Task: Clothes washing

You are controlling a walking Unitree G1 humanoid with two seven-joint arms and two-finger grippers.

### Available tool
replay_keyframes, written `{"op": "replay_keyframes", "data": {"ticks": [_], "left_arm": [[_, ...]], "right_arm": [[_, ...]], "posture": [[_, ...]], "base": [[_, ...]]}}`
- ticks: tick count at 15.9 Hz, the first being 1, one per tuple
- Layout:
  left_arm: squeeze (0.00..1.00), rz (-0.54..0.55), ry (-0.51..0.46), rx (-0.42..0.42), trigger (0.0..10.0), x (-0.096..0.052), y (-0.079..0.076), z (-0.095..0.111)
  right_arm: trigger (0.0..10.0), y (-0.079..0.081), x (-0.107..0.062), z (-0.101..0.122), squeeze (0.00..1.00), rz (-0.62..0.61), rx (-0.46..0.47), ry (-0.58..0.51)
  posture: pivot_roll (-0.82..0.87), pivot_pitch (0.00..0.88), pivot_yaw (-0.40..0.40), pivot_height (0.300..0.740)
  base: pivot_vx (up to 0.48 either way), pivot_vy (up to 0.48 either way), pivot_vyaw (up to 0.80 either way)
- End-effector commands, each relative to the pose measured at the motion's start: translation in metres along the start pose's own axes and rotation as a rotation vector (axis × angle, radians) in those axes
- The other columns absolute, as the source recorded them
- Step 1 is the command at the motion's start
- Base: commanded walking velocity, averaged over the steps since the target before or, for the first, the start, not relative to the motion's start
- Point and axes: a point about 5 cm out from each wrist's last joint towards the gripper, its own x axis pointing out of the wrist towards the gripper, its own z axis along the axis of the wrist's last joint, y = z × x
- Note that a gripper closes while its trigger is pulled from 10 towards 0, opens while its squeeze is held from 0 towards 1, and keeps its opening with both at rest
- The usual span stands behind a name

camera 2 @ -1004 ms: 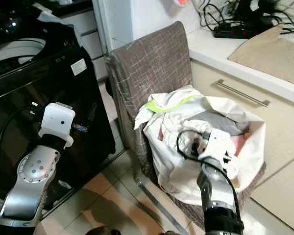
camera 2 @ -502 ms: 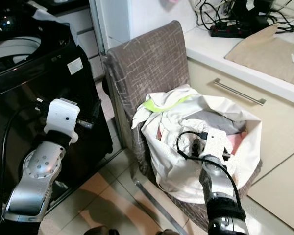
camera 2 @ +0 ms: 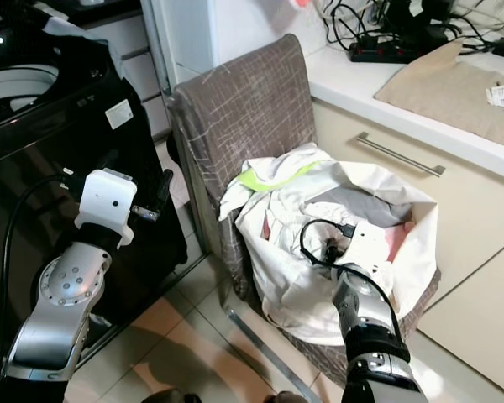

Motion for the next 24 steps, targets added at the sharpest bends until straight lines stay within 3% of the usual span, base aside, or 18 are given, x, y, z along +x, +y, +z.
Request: {"op": "replay_keyframes", "data": {"ticks": [1, 4, 8, 12, 17, 18, 24], "left_arm": [[0.0, 0.007, -0.01, 0.02, 10.0, 0.001, 0.004, 0.003], [0.0, 0.004, -0.012, 0.025, 10.0, 0.002, 0.003, 0.004], [0.0, 0.016, 0.005, 0.002, 10.0, 0.006, -0.001, 0.0], [0.0, 0.022, -0.001, -0.01, 10.0, 0.01, -0.006, -0.001], [0.0, 0.033, -0.015, -0.015, 10.0, 0.016, -0.007, 0.001], [0.0, 0.042, -0.021, -0.017, 10.0, 0.018, -0.008, 0.001], [0.0, 0.072, -0.035, -0.016, 10.0, 0.021, -0.006, 0.001]], "right_arm": [[0.0, 0.002, -0.001, -0.021, 0.0, 0.01, 0.026, 0.093], [0.0, 0.008, 0.0, -0.017, 0.0, 0.036, 0.01, 0.058], [0.0, 0.023, -0.003, 0.01, 0.0, 0.105, -0.16, -0.108], [0.0, 0.036, -0.011, 0.036, 0.0, 0.185, -0.23, -0.264], [0.0, 0.059, -0.028, 0.088, 0.0, 0.283, -0.279, -0.48], [0.0, 0.073, -0.041, 0.123, 0.0, 0.347, -0.289, -0.608], [0.0, 0.088, -0.054, 0.151, 0.0, 0.422, -0.305, -0.713]], "posture": [[0.0, 0.12, 0.063, 0.74], [0.0, 0.117, 0.065, 0.74], [-0.02, 0.098, 0.051, 0.74], [-0.04, 0.082, 0.034, 0.74], [-0.05, 0.061, 0.022, 0.74], [-0.04, 0.042, 0.012, 0.74], [-0.03, 0.01, -0.009, 0.74]], "base": [[0.0, 0.0, 0.0], [0.0, 0.0, 0.0], [0.0, 0.0, 0.0], [0.0, 0.0, 0.0], [0.0, 0.0, 0.0], [0.0, 0.0, 0.0], [0.0, 0.0, 0.22]]}}
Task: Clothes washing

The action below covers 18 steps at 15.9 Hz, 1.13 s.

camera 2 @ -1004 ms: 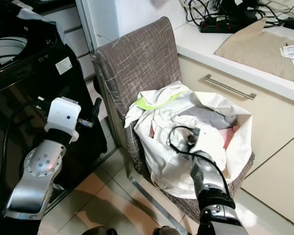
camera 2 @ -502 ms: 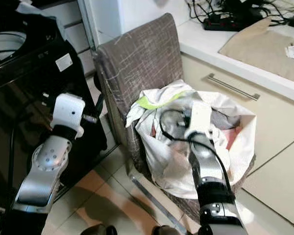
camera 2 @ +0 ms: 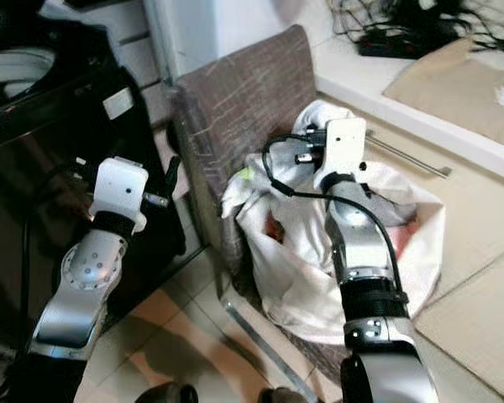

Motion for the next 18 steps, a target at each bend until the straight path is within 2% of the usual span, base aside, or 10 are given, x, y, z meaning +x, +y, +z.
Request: {"op": "replay_keyframes", "data": {"ticks": [1, 4, 6, 7, 8, 9, 11, 13, 16, 18], "left_arm": [[0.0, 0.028, 0.0, 0.007, 10.0, 0.0, 0.003, -0.001], [0.0, 0.118, 0.049, 0.005, 10.0, -0.003, 0.003, -0.007], [0.0, 0.195, 0.121, -0.002, 10.0, -0.007, 0.008, -0.018], [0.0, 0.203, 0.126, -0.002, 10.0, -0.007, 0.01, -0.019], [0.0, 0.227, 0.135, 0.025, 10.0, -0.008, 0.013, -0.021], [0.0, 0.242, 0.136, 0.085, 10.0, -0.006, 0.012, -0.02], [0.0, 0.23, 0.128, 0.094, 10.0, -0.006, 0.008, -0.018], [0.0, 0.172, 0.091, 0.065, 10.0, -0.005, 0.001, -0.012], [0.0, 0.192, 0.084, 0.078, 10.0, -0.007, 0.0, -0.009], [0.0, 0.209, 0.094, 0.063, 10.0, -0.008, 0.001, -0.009]], "right_arm": [[0.0, 0.005, 0.004, 0.013, 0.0, 0.036, -0.008, -0.051], [0.0, 0.011, 0.002, 0.008, 0.0, 0.088, -0.025, -0.049], [0.0, 0.015, -0.005, -0.005, 0.0, 0.114, -0.02, -0.021], [0.0, 0.015, -0.007, -0.007, 0.0, 0.118, -0.02, -0.016], [0.0, 0.017, -0.009, -0.012, 0.0, 0.125, -0.011, -0.002], [0.0, 0.018, -0.011, -0.016, 0.0, 0.13, -0.009, 0.006], [0.0, 0.02, -0.011, -0.018, 0.0, 0.136, 0.001, 0.01], [0.0, 0.021, -0.009, -0.019, 0.0, 0.148, 0.006, 0.012], [0.0, 0.025, -0.006, -0.02, 0.0, 0.174, 0.002, 0.018], [0.0, 0.028, -0.004, -0.019, 0.0, 0.194, 0.001, 0.018]], "posture": [[-0.03, 0.004, -0.014, 0.74], [-0.02, 0.0, -0.018, 0.74], [-0.02, 0.0, -0.022, 0.74], [-0.02, 0.0, -0.022, 0.74], [-0.01, 0.002, -0.022, 0.74], [-0.01, 0.003, -0.02, 0.74], [-0.01, 0.007, -0.017, 0.74], [0.0, 0.009, -0.017, 0.74], [0.01, 0.01, -0.024, 0.74], [0.02, 0.012, -0.031, 0.74]], "base": [[0.0, 0.0, 0.61], [0.0, 0.0, 0.55], [0.0, 0.0, 0.45], [0.0, 0.0, 0.44], [0.0, 0.0, 0.44], [0.0, 0.0, 0.43], [0.0, 0.0, 0.43], [0.0, -0.48, 0.43], [0.0, 0.0, 0.42], [0.0, -0.48, 0.43]]}}
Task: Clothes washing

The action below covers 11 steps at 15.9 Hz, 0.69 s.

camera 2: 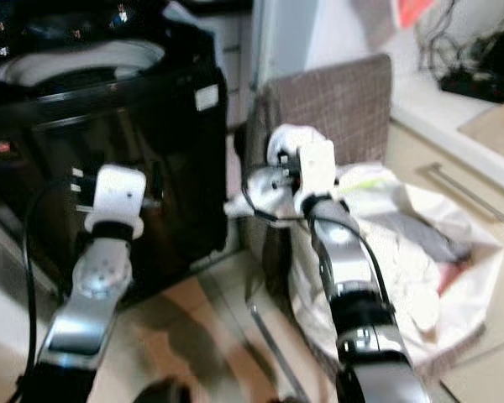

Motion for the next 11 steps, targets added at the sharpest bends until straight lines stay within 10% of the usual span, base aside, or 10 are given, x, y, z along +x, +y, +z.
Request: {"op": "replay_keyframes", "data": {"ticks": [1, 11], "left_arm": [[0.0, 0.029, 0.01, -0.006, 10.0, -0.002, 0.004, -0.001], [0.0, 0.089, 0.046, 0.003, 10.0, -0.004, 0.01, -0.004]], "right_arm": [[0.0, 0.003, 0.005, 0.006, 0.0, 0.026, -0.004, -0.021], [0.0, 0.028, 0.019, 0.028, 0.0, 0.19, 0.03, -0.115]], "posture": [[0.03, 0.011, -0.034, 0.74], [0.05, 0.014, -0.058, 0.74]], "base": [[0.0, -0.48, 0.42], [0.0, -0.048, 0.42]]}}
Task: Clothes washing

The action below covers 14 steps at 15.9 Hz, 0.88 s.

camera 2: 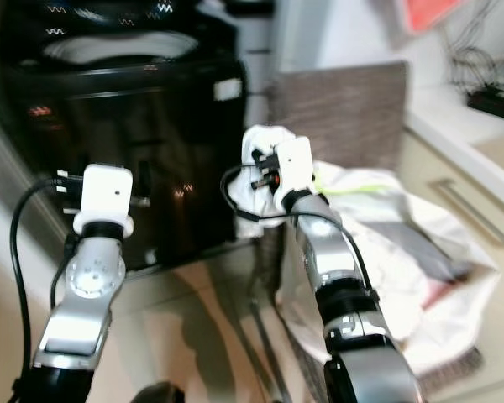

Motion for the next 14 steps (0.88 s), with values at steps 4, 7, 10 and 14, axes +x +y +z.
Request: {"op": "replay_keyframes", "data": {"ticks": [4, 7, 10, 14], "left_arm": [[0.0, 0.027, 0.009, 0.018, 10.0, 0.0, 0.003, 0.0], [0.0, 0.028, 0.013, 0.022, 10.0, 0.0, 0.003, -0.001], [0.0, 0.029, 0.012, 0.015, 10.0, 0.001, 0.002, -0.001], [0.0, 0.025, 0.007, 0.012, 10.0, 0.002, 0.001, 0.0]], "right_arm": [[0.0, 0.0, 0.007, 0.019, 0.0, 0.031, -0.037, -0.077], [0.0, -0.001, 0.004, 0.012, 0.0, 0.023, -0.035, -0.053], [0.0, 0.001, 0.005, 0.015, 0.0, 0.033, -0.04, -0.077], [0.0, 0.019, 0.022, 0.076, 0.0, 0.124, -0.132, -0.317]], "posture": [[0.05, 0.016, -0.057, 0.74], [0.05, 0.019, -0.055, 0.74], [0.05, 0.014, -0.053, 0.74], [0.04, 0.0, -0.051, 0.74]], "base": [[0.0, 0.0, 0.3], [0.0, 0.0, 0.0], [0.0, 0.0, 0.0], [0.0, 0.0, 0.0]]}}
